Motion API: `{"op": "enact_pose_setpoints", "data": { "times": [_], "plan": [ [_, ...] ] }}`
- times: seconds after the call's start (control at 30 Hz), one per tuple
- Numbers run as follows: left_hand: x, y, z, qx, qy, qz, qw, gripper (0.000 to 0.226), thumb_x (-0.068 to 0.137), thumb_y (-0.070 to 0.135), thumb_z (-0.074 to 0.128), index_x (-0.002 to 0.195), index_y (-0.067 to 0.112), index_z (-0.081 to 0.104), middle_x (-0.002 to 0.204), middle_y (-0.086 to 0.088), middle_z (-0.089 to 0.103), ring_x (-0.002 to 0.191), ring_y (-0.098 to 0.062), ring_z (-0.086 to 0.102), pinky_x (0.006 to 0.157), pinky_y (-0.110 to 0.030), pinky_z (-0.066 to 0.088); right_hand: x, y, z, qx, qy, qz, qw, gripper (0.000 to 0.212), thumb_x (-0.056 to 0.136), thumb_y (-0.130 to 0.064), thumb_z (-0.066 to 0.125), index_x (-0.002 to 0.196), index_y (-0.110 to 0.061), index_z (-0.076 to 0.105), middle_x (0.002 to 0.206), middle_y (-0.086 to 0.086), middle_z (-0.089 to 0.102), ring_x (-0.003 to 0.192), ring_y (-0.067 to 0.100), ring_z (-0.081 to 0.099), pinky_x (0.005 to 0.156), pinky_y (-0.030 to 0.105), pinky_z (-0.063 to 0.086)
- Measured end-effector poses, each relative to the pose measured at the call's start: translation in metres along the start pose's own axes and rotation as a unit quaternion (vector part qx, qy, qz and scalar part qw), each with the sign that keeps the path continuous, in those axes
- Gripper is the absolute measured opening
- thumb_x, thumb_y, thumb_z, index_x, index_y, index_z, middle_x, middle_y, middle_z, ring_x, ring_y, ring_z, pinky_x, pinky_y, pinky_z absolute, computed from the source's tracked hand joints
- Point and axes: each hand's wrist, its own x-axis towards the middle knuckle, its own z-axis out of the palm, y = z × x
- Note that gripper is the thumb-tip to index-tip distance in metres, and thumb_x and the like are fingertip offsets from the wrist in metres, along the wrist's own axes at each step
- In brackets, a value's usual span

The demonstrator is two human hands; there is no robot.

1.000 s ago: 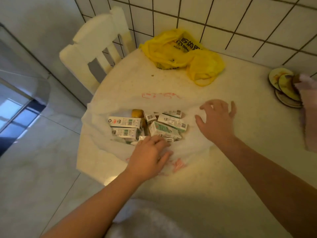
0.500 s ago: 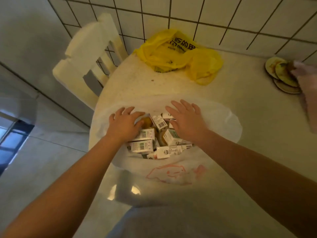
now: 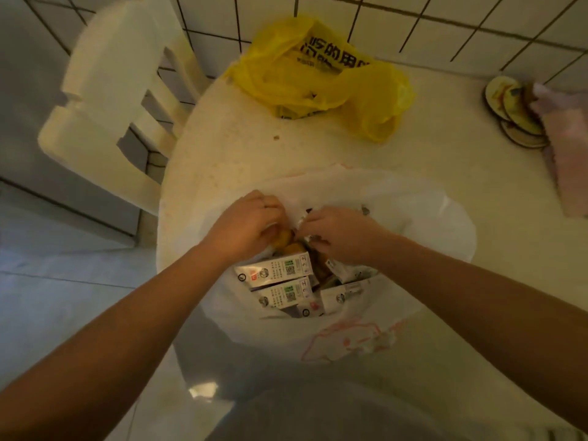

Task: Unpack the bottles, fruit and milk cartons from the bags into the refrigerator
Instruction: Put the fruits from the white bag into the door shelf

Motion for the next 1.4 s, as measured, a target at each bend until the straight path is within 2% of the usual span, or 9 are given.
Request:
{"op": "enact_pose_setpoints", "data": {
  "times": [0.1,0.2,0.33,0.53,0.73,0.93,1.1,1.23,1.4],
  "plan": [
    [0.006,-0.015,0.004,0.017,-0.097,0.039,0.994,0.03,0.087,0.028,0.053,0.108,0.028,0.075,0.118,0.011,0.071,0.101,-0.025,0.058,0.08,-0.044,0.052,0.014,0.001,0.008,-0.027,-0.071,-0.026,0.997,0.034,0.098,-0.023,0.05,0.128,-0.028,0.065,0.127,-0.005,0.062,0.109,0.018,0.055,0.091,0.039,0.05],
    [0.001,-0.028,0.011,0.02,-0.13,0.033,0.991,0.036,0.085,0.025,0.068,0.119,0.036,0.069,0.131,0.014,0.063,0.107,-0.024,0.053,0.079,-0.047,0.052,0.022,0.002,0.015,-0.062,-0.095,-0.053,0.992,0.037,0.097,-0.022,0.053,0.13,-0.034,0.063,0.127,-0.008,0.063,0.104,0.02,0.053,0.086,0.038,0.05],
    [-0.005,-0.032,0.016,0.045,-0.15,-0.009,0.988,0.056,0.082,0.033,0.072,0.135,0.039,0.055,0.142,0.009,0.053,0.116,-0.024,0.047,0.086,-0.043,0.051,0.028,0.005,0.025,-0.124,-0.068,-0.106,0.984,0.042,0.085,-0.025,0.073,0.125,-0.035,0.065,0.115,-0.006,0.069,0.091,0.022,0.058,0.076,0.036,0.047],
    [-0.01,-0.034,0.025,0.064,-0.11,-0.045,0.991,0.064,0.08,0.045,0.073,0.138,0.037,0.047,0.141,0.005,0.051,0.113,-0.028,0.051,0.087,-0.044,0.05,0.041,0.001,0.029,-0.198,-0.044,-0.148,0.968,0.034,0.08,-0.028,0.078,0.113,-0.031,0.069,0.101,-0.007,0.072,0.094,0.025,0.061,0.08,0.038,0.046],
    [-0.031,-0.04,0.027,-0.028,-0.062,-0.116,0.991,0.068,0.075,0.043,0.077,0.136,0.033,0.046,0.131,0.003,0.056,0.108,-0.025,0.049,0.086,-0.045,0.05,0.045,0.004,0.032,-0.205,-0.05,-0.15,0.966,0.037,0.078,-0.043,0.075,0.113,-0.034,0.068,0.106,-0.01,0.071,0.096,0.023,0.06,0.083,0.037,0.041],
    [-0.05,-0.033,0.02,-0.184,0.027,-0.22,0.958,0.059,0.077,0.035,0.083,0.127,0.029,0.053,0.125,0.005,0.059,0.112,-0.021,0.05,0.094,-0.043,0.046,0.035,0.007,0.028,-0.138,-0.028,-0.104,0.985,0.059,0.07,-0.047,0.079,0.124,-0.027,0.063,0.118,-0.002,0.065,0.103,0.026,0.059,0.087,0.042,0.046],
    [-0.057,-0.014,0.008,-0.231,0.092,-0.262,0.932,0.059,0.077,0.03,0.085,0.128,0.023,0.057,0.12,0.008,0.06,0.107,-0.007,0.05,0.088,-0.02,0.036,0.011,-0.001,0.015,-0.03,0.05,-0.006,0.998,0.062,0.071,-0.025,0.082,0.129,-0.021,0.061,0.123,0.006,0.062,0.104,0.029,0.056,0.087,0.041,0.043],
    [-0.063,0.0,0.003,-0.257,0.117,-0.277,0.918,0.058,0.078,0.032,0.084,0.128,0.025,0.056,0.119,0.007,0.063,0.11,-0.012,0.055,0.085,-0.025,0.039,-0.015,-0.019,-0.006,0.1,0.141,0.075,0.982,0.056,0.077,-0.021,0.082,0.13,-0.019,0.062,0.116,0.004,0.061,0.099,0.019,0.052,0.085,0.029,0.038],
    [-0.066,0.02,-0.013,-0.281,0.152,-0.261,0.911,0.055,0.08,0.035,0.082,0.127,0.029,0.056,0.118,0.008,0.064,0.11,-0.014,0.058,0.087,-0.029,0.045,-0.051,-0.053,-0.025,0.169,0.243,0.165,0.941,0.049,0.079,-0.022,0.082,0.124,-0.021,0.063,0.107,-0.002,0.061,0.087,0.008,0.053,0.074,0.006,0.038]
  ]
}}
